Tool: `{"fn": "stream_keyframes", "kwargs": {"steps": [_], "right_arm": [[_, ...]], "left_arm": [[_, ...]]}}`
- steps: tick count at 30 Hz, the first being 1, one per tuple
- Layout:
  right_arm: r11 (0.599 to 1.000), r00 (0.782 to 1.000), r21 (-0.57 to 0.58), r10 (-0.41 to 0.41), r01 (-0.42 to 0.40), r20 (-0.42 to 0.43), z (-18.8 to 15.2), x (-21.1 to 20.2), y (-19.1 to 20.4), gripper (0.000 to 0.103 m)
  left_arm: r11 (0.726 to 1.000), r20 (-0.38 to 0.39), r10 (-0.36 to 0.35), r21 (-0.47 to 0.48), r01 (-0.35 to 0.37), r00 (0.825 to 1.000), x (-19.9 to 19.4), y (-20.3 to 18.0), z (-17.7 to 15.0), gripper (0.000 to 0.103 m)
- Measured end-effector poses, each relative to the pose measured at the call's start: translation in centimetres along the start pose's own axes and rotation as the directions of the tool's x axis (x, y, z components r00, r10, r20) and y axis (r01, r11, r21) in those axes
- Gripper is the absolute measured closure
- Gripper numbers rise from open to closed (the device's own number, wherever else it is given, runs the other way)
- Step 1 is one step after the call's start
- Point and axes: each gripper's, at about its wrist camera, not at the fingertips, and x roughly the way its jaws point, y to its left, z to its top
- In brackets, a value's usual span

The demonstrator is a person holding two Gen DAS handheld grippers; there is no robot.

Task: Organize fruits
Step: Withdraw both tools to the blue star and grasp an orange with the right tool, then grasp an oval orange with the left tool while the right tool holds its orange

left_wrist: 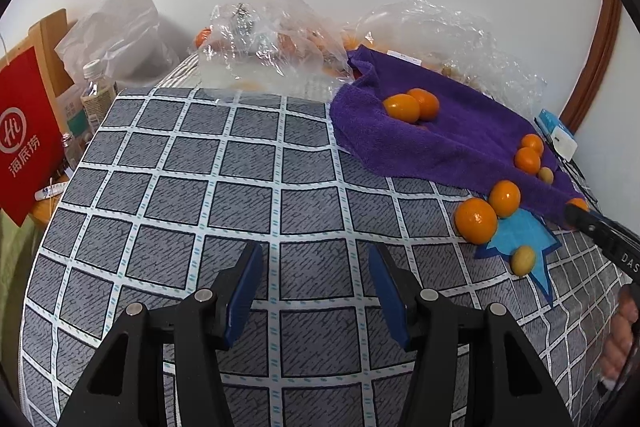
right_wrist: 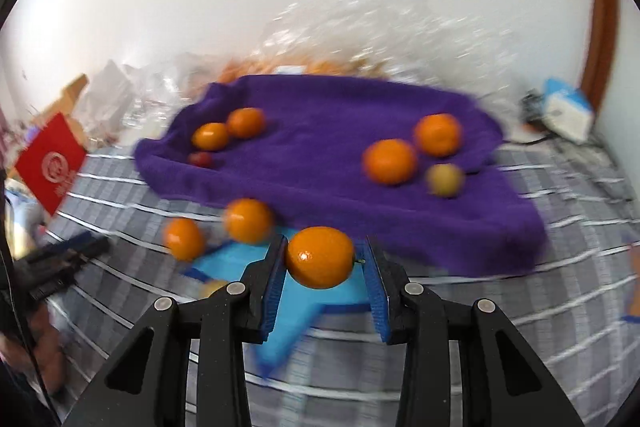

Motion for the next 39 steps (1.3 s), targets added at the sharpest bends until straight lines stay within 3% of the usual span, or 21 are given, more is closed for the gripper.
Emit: {"fn": "stream_keyframes", "kwargs": {"steps": [7,16,24,28,32,39], "right_arm": [[0.998,0.997,0.017,-0.057,0.058,-0.050,-2.2,0.6,-3.9,0.065],[0.995,0.999,0.100,0.002,0.002,-0.039,-3.4,0.6,-5.8,0.065],[0.993,0.999,0.120,0.019,-0.014,-0.045,-3.5,0.7,-6.2,0.065],[0.994,0.999,0.112,0.008,-0.003,-0.045,-3.5,0.7,-6.0,0.065],[0.994,1.000,0.110,-0.008,0.010,-0.018,-3.6,0.1,-6.0,0.065],[0.991,1.000,0.134,-0.023,0.023,-0.001,-3.6,-0.3,-6.5,0.065]], "left_arm": [[1.000,-0.026,0.001,0.017,-0.001,1.000,0.4,-0.4,-0.1,0.050],[0.998,-0.042,0.028,0.056,-0.025,0.999,0.7,-1.0,-0.2,0.046],[0.989,-0.070,0.100,0.120,-0.091,0.993,0.7,-2.1,0.1,0.046],[0.981,-0.029,0.036,0.192,-0.030,0.999,-0.7,-4.3,0.1,0.048],[0.941,-0.024,-0.039,0.336,0.045,0.999,-0.9,-7.9,-0.3,0.048],[0.913,-0.074,-0.035,0.404,0.062,0.997,1.4,-11.2,0.5,0.048]]}}
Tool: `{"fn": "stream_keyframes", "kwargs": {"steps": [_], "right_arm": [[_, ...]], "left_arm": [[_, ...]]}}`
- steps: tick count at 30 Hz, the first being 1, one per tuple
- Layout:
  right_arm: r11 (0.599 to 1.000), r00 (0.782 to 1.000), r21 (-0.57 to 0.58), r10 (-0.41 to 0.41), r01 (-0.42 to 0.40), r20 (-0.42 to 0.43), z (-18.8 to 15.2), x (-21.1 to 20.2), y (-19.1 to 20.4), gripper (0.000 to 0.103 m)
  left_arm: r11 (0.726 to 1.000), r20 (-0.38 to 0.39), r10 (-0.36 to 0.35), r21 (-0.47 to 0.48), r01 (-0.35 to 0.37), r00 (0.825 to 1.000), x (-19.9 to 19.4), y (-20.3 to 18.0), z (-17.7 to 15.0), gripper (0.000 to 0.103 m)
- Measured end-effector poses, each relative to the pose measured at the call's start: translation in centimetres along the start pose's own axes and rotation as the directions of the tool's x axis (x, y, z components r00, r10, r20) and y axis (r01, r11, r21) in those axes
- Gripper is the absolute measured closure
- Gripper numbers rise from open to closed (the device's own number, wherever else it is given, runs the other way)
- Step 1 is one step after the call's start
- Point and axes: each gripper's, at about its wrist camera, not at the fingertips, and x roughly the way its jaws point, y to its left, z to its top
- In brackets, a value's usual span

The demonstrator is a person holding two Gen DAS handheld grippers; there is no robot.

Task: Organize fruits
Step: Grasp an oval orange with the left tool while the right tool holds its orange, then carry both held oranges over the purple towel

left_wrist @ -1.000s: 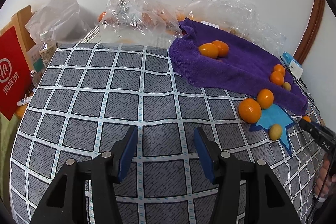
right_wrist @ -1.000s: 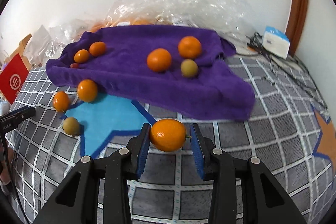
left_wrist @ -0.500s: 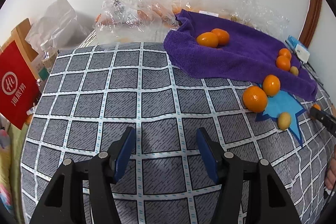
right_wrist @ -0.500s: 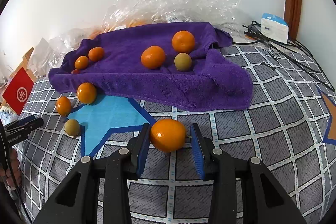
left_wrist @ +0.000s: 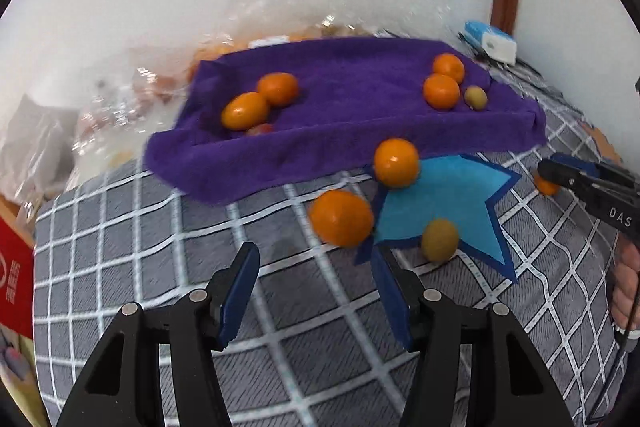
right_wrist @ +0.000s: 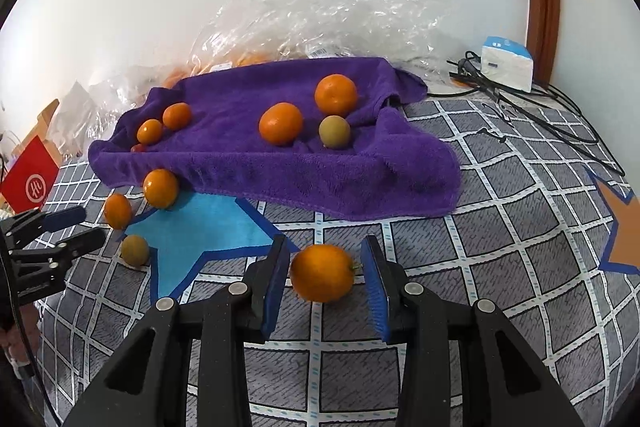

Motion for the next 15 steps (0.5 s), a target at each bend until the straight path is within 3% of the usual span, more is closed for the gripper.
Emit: {"fn": "stream_keyframes", "kwargs": {"steps": [6,10,15], "right_arm": [[1.000,1.000,0.006,0.006,-0.006,-0.019,0.0,0.4,-0.2,0.065],[1.000,0.998,0.003,0.002,-0.002,-0.062,0.1,1.2,-0.1,0.064],[1.000,0.997,0.004,0.012,-0.011,-0.076,0.0,1.5,-0.1,0.063]], "left_arm": [[0.996,-0.020,0.024,0.087,-0.022,1.000,1.6,-1.6,0.8,0.054],[0.997,-0.015,0.024,0.077,-0.023,1.000,2.1,-1.6,1.5,0.066],[0.998,0.017,0.005,0.066,-0.006,1.000,2.3,-1.4,1.5,0.066]]}}
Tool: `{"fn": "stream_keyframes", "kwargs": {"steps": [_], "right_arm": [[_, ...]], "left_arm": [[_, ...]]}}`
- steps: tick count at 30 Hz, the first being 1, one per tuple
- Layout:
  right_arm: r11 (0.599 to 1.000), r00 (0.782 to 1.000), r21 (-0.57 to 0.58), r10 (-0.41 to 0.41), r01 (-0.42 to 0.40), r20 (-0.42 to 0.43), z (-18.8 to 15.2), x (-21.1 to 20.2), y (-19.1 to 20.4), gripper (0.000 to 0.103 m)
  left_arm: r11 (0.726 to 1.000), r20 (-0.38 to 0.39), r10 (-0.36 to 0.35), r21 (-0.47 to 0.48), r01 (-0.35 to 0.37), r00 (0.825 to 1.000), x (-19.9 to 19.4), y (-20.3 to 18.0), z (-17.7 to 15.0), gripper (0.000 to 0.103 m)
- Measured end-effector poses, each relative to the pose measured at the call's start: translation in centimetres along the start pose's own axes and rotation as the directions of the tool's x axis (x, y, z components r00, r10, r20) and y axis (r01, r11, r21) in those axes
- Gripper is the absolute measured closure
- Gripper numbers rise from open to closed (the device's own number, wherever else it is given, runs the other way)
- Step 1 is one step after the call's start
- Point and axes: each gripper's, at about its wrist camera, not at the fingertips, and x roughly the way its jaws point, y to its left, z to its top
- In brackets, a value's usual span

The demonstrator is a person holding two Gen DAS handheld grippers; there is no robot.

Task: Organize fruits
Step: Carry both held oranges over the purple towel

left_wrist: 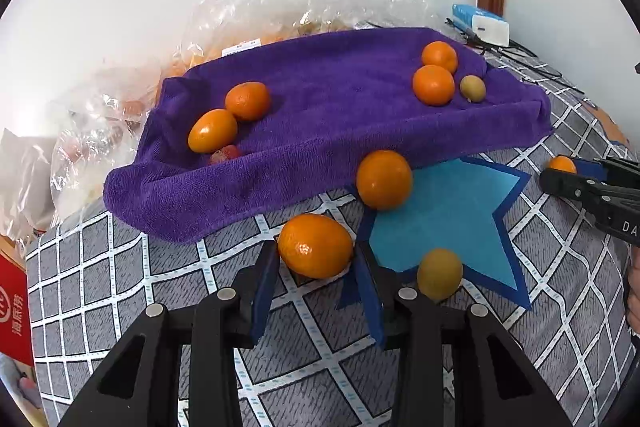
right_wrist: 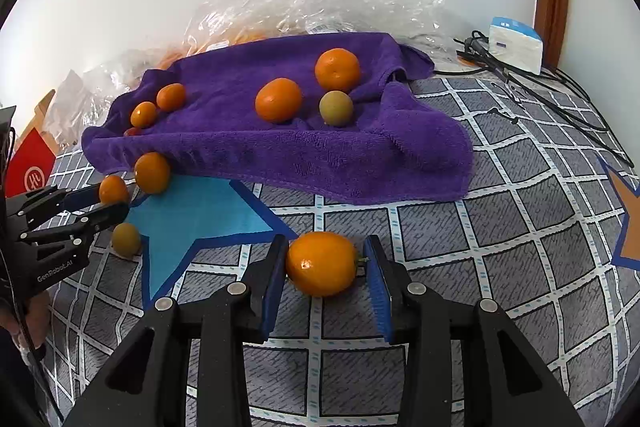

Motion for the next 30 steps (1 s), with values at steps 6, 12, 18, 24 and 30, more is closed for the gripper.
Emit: {"fn": "stream_keyframes", "kwargs": {"steps": [6,12,18,24,30], "right_arm": [[1.000,1.000,0.013,0.027,-0.027,0.006,0.0,-0.1,-0.3,0.065],[0.999,0.998,0.005,0.053,-0.053,0.022,0.0,-0.4,-0.1,0.065],[0.998,0.997,0.012,0.064,-0.064,0.033,0.0,-0.6,0.0,0.065],[0.998,0.997,0.014,0.068,-0.069,0.039,0.0,-0.8,-0.1,0.065],[0.997,0.996,0.019,0.072,-0.073,0.043,-0.1,-0.9,-0.1,0.065]], "left_arm": [[0.990,0.027,-0.107,-0.092,0.109,0.994,-0.2,1.8,-0.3,0.067],[0.967,0.108,-0.154,-0.189,0.172,0.982,-1.2,3.5,-0.7,0.067],[0.958,0.140,-0.135,-0.235,0.165,0.981,-1.5,4.2,-0.7,0.067],[0.946,0.166,-0.112,-0.284,0.156,0.980,-2.0,5.3,-0.7,0.067],[0.931,0.190,-0.103,-0.328,0.162,0.976,-2.4,6.2,-0.8,0.067]]}}
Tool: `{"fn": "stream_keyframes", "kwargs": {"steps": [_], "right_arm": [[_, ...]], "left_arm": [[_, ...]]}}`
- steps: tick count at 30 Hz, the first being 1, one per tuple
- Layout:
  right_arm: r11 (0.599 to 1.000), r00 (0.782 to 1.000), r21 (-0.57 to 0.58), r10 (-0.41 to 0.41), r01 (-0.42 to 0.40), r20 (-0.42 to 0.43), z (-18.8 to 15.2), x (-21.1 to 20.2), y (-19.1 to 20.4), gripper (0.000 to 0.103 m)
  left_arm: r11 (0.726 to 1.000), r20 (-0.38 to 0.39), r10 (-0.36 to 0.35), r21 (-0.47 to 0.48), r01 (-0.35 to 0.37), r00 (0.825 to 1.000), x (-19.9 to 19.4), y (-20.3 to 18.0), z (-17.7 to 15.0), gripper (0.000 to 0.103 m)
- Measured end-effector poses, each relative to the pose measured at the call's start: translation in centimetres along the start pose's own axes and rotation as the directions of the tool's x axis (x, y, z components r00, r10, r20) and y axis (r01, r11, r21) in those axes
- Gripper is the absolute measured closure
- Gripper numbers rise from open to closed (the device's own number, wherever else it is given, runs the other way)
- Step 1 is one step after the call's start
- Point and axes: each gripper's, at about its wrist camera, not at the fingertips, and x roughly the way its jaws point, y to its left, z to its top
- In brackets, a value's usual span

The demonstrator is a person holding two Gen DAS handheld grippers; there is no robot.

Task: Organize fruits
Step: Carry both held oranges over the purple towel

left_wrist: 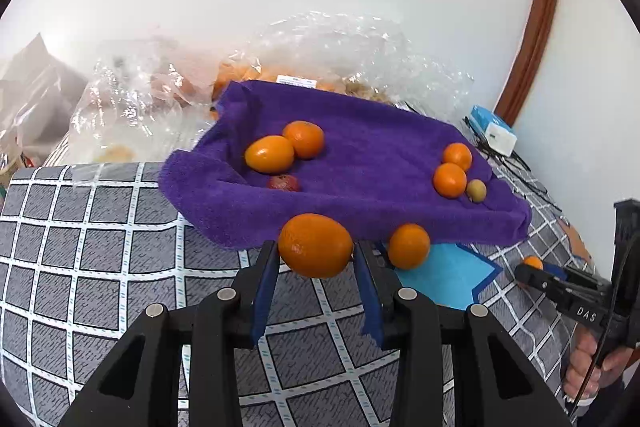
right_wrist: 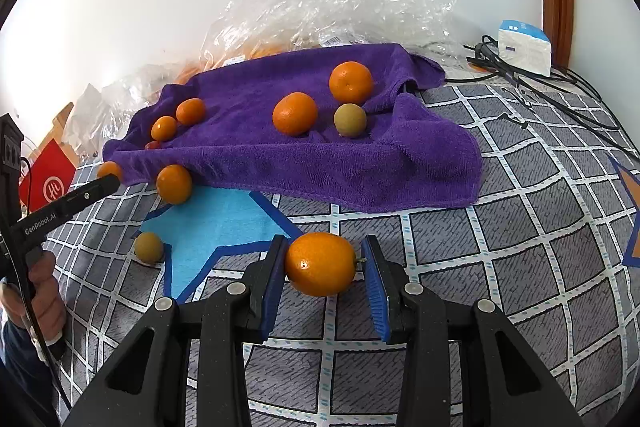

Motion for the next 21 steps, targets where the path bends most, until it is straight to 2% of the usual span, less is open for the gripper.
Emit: {"fn": "stream_keyframes", "kwargs": {"steps": [21], "right_arm": [[0.998,0.999,0.058,0.015,-0.017,0.029,0.1,-0.5,-0.9,0.065]], "left_arm": [[0.997,0.080,0.033,-0.067,-0.028,0.996,-1.5,1.4,0.4,0.067]]}}
